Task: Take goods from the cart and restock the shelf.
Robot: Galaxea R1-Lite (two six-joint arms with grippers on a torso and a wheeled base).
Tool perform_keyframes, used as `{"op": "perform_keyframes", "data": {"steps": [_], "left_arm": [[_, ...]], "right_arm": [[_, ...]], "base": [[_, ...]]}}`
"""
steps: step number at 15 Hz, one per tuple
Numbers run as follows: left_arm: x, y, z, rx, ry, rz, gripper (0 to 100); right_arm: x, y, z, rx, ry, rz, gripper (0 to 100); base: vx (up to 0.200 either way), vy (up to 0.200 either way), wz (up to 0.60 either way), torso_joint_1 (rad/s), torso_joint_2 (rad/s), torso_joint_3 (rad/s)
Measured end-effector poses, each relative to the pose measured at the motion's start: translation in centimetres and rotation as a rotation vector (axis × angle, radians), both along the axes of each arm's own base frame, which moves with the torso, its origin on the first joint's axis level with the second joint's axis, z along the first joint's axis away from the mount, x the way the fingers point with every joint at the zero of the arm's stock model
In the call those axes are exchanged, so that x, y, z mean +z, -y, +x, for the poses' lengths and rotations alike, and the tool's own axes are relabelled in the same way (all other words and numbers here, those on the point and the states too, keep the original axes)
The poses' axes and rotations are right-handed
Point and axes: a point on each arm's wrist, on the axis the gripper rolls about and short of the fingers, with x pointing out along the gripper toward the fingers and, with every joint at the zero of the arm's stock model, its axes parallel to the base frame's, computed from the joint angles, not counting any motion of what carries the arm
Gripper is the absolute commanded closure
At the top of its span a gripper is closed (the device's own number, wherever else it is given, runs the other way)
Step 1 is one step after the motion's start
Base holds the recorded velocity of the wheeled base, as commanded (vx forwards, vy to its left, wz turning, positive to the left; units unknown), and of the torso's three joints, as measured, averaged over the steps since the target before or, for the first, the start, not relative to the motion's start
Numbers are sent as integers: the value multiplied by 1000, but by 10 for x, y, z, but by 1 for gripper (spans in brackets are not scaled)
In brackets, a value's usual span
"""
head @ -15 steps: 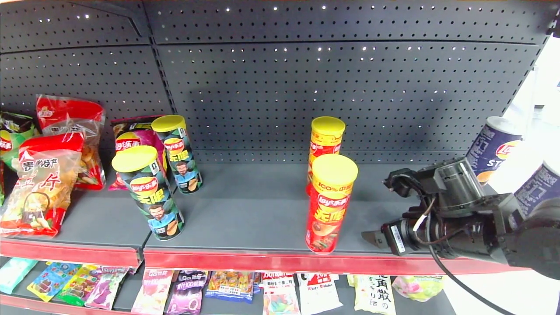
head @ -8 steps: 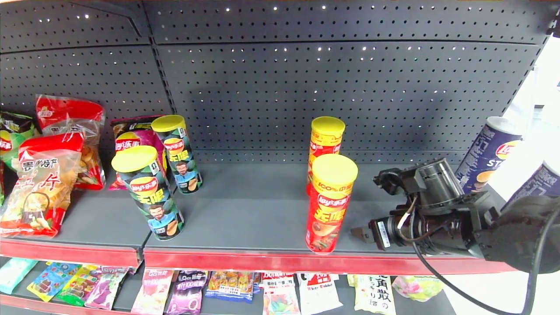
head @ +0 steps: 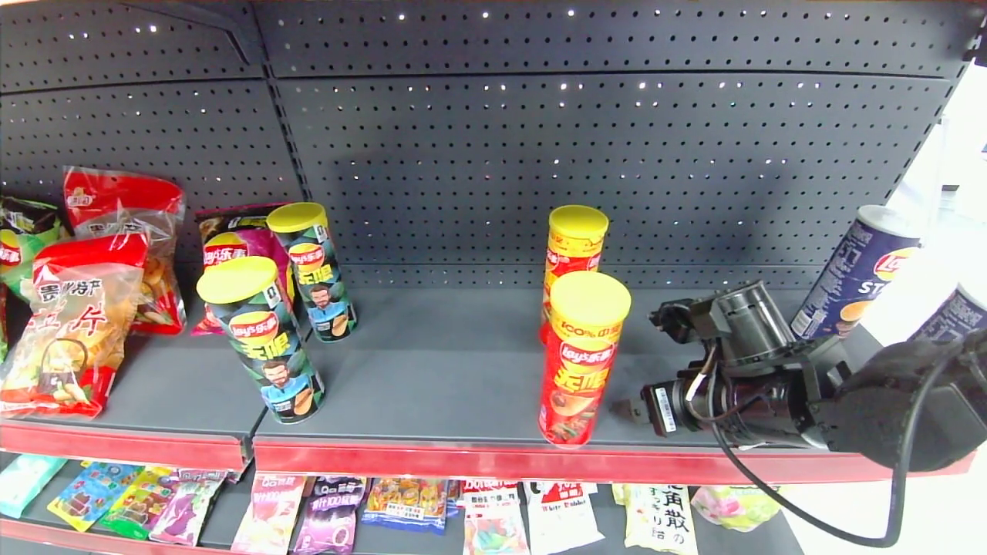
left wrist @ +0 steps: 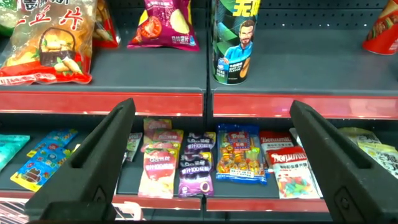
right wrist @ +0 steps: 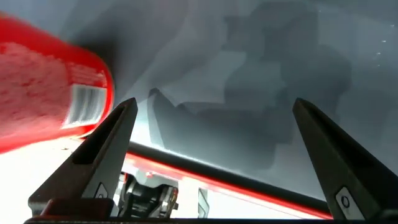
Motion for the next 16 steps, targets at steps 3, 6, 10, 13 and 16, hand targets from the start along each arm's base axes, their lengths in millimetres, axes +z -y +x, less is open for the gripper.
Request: {"op": "perform_keyframes", "data": {"steps": [3,6,10,13,16], "left_arm": [[0,0,0,0,0,0,0],[0,0,0,0,0,0,0],[0,0,0,0,0,0,0],[0,0,0,0,0,0,0],[0,0,0,0,0,0,0]], "right_arm": [[-1,-2,6,-15,6,-1,0],[-2,-8,9,-3,20,7,0],[-6,-14,6,19,10,1,0],[-6,-16,6,24,9,0,0],[-6,-21,5,40,10,2,0]], "base": [[0,0,0,0,0,0],[0,0,0,0,0,0],[0,0,0,0,0,0],[0,0,0,0,0,0],[0,0,0,0,0,0]]}}
